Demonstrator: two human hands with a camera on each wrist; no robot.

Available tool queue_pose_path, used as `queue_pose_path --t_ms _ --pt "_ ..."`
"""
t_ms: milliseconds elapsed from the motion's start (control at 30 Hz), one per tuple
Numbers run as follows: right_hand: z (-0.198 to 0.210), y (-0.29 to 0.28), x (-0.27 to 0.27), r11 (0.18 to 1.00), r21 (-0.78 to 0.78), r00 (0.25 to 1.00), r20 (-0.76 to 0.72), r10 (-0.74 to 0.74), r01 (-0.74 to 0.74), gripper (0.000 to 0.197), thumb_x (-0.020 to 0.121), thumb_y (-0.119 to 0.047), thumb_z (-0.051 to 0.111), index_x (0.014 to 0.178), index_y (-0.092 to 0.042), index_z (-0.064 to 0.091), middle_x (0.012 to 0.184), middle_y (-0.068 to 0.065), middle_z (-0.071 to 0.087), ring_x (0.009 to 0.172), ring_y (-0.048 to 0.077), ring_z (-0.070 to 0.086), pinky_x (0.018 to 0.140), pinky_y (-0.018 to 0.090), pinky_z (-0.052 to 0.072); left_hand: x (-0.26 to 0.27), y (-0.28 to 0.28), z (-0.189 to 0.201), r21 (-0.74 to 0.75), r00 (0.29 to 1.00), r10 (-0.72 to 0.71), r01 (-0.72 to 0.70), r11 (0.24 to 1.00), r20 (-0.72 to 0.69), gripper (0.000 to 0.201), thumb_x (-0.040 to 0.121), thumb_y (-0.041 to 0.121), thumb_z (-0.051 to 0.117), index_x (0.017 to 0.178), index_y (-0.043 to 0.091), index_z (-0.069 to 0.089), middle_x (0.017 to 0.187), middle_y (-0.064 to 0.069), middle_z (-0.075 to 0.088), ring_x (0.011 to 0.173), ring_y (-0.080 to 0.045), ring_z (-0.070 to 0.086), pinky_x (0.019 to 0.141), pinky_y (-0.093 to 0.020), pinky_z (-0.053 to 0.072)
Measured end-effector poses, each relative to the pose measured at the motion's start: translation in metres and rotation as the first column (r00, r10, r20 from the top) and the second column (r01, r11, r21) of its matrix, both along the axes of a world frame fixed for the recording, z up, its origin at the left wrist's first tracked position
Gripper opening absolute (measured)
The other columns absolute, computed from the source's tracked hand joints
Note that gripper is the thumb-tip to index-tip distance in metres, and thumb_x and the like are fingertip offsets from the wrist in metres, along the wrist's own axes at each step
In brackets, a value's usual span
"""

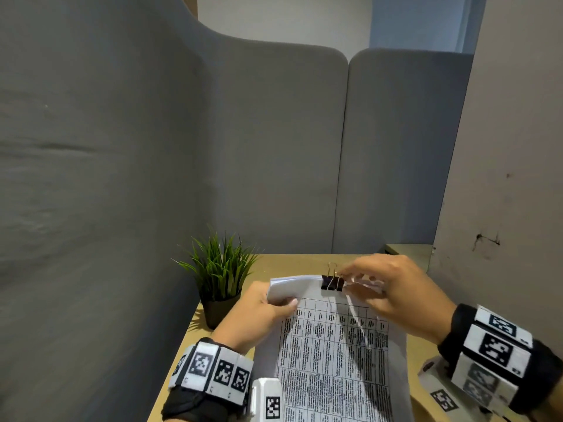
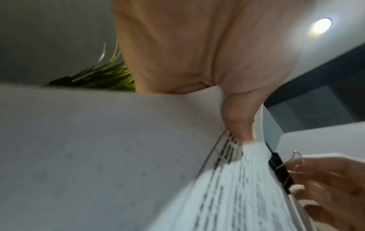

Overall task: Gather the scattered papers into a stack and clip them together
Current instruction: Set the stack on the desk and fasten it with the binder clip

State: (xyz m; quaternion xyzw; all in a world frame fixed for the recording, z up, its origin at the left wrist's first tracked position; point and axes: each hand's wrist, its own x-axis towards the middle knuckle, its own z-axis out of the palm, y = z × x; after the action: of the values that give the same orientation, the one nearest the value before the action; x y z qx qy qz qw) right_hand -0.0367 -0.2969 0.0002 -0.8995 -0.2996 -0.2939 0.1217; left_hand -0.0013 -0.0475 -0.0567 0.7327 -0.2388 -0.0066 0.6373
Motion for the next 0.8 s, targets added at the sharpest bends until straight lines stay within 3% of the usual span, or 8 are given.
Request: queue_pose_path --t_ms 133,233,300,433,533,633,700,800 --pt "-0.008 0.002 0.001 0.998 -0.054 0.992 0.116 0.042 -0.036 0.035 0.091 -0.018 0.065 0.124 -0.032 0.066 0.124 -0.014 0.063 0.108 0.006 0.059 0.085 0.028 0.054 -0.002 0.005 0.003 -0.17 0.992 -0.03 0.009 0.985 -0.126 0.014 0.092 0.003 0.061 0.104 -0.001 0.066 0.091 -0.018 0.068 0.086 -0.029 0.063 0.081 -0.041 0.05" --pt "-0.011 0.001 -0.002 0.984 -0.177 0.98 0.193 0.041 -0.006 0.064 0.08 0.006 0.062 0.131 -0.032 0.062 0.135 0.001 0.06 0.113 0.018 0.06 0.085 0.03 0.055 -0.004 0.006 0.007 -0.217 0.987 -0.068 0.035 0.975 -0.147 0.015 0.093 0.001 0.058 0.106 -0.001 0.063 0.088 -0.016 0.068 0.081 -0.025 0.065 0.073 -0.035 0.053" --pt "-0.009 -0.002 -0.004 0.966 -0.258 0.985 0.166 0.038 0.006 0.065 0.08 0.001 0.061 0.13 -0.04 0.061 0.14 0.004 0.054 0.117 0.019 0.056 0.082 0.027 0.053 -0.006 0.006 0.008 -0.217 0.984 -0.088 0.053 0.975 -0.155 0.016 0.093 0.002 0.057 0.107 -0.003 0.062 0.088 -0.016 0.069 0.08 -0.023 0.066 0.071 -0.033 0.055" --pt "-0.009 -0.002 -0.009 0.95 -0.311 0.999 0.035 -0.003 0.014 0.051 0.087 -0.023 0.064 0.128 -0.052 0.056 0.159 -0.007 0.029 0.132 0.013 0.038 0.089 0.029 0.049 -0.005 0.005 0.008 -0.185 0.981 -0.078 0.045 0.982 -0.176 0.019 0.093 0.007 0.059 0.11 -0.001 0.062 0.091 -0.017 0.071 0.084 -0.026 0.067 0.077 -0.039 0.053" --pt "-0.007 0.003 -0.015 0.969 -0.246 0.999 -0.034 0.023 -0.031 0.038 0.094 -0.041 0.044 0.131 -0.05 0.043 0.153 -0.02 0.034 0.128 0.0 0.037 0.097 0.032 0.047 -0.005 0.006 0.007 -0.168 0.983 -0.063 0.033 0.985 -0.172 0.02 0.092 0.008 0.061 0.109 -0.001 0.063 0.092 -0.018 0.071 0.087 -0.029 0.066 0.083 -0.045 0.051" --pt "-0.002 0.007 -0.019 0.989 -0.131 0.991 -0.123 0.055 -0.071 0.042 0.091 -0.058 0.048 0.129 -0.049 0.033 0.133 -0.025 0.051 0.118 -0.005 0.045 0.099 0.029 0.045 -0.007 0.003 0.009 -0.132 0.988 -0.062 0.043 0.99 -0.143 0.017 0.092 0.007 0.061 0.107 0.001 0.065 0.091 -0.017 0.072 0.088 -0.027 0.067 0.084 -0.044 0.051" --pt "0.003 0.007 -0.018 0.993 -0.089 0.971 -0.236 0.048 -0.071 0.049 0.089 -0.058 0.056 0.128 -0.052 0.028 0.126 -0.022 0.056 0.115 0.002 0.052 0.098 0.031 0.047 -0.008 0.002 0.009 -0.113 0.99 -0.072 0.058 0.992 -0.125 0.016 0.092 0.004 0.061 0.107 0.002 0.066 0.091 -0.016 0.072 0.087 -0.026 0.068 0.082 -0.042 0.052" --pt "0.01 0.005 -0.016 0.992 0.061 0.918 -0.378 0.122 -0.107 0.049 0.088 -0.045 0.067 0.125 -0.052 0.037 0.116 -0.015 0.066 0.101 0.024 0.066 0.091 0.046 0.054 -0.008 0.001 0.011 -0.093 0.99 -0.096 0.086 0.992 -0.104 0.017 0.092 0.002 0.061 0.108 -0.002 0.066 0.091 -0.017 0.072 0.086 -0.026 0.067 0.081 -0.04 0.053"
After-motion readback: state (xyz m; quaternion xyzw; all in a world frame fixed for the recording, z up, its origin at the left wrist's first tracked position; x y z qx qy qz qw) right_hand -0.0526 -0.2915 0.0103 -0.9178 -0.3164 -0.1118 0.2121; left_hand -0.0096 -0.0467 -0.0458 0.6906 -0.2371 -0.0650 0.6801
